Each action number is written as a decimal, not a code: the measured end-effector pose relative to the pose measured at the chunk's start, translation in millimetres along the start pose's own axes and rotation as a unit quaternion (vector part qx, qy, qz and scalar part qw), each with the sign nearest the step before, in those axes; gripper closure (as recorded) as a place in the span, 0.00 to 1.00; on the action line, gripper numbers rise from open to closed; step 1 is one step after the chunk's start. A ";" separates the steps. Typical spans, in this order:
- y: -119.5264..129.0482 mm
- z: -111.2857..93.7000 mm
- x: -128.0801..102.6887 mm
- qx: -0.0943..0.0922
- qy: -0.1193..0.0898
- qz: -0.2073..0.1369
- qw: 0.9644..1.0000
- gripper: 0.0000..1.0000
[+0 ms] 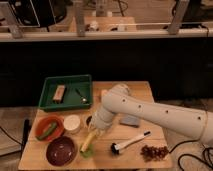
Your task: Place banana in plastic cup
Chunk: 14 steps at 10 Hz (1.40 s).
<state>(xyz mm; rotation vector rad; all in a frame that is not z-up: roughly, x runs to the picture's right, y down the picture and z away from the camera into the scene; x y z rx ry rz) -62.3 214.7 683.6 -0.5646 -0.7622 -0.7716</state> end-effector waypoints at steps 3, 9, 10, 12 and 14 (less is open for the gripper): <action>-6.6 8.1 -16.3 -0.018 -0.015 -0.043 0.999 0.97; -2.5 29.6 -38.7 -0.070 -0.054 -0.113 0.990 0.97; 0.5 31.6 -39.1 -0.077 -0.059 -0.117 0.988 0.97; 4.7 37.3 -39.1 -0.088 -0.069 -0.127 0.986 0.97; 8.1 41.7 -36.9 -0.093 -0.075 -0.130 0.984 0.97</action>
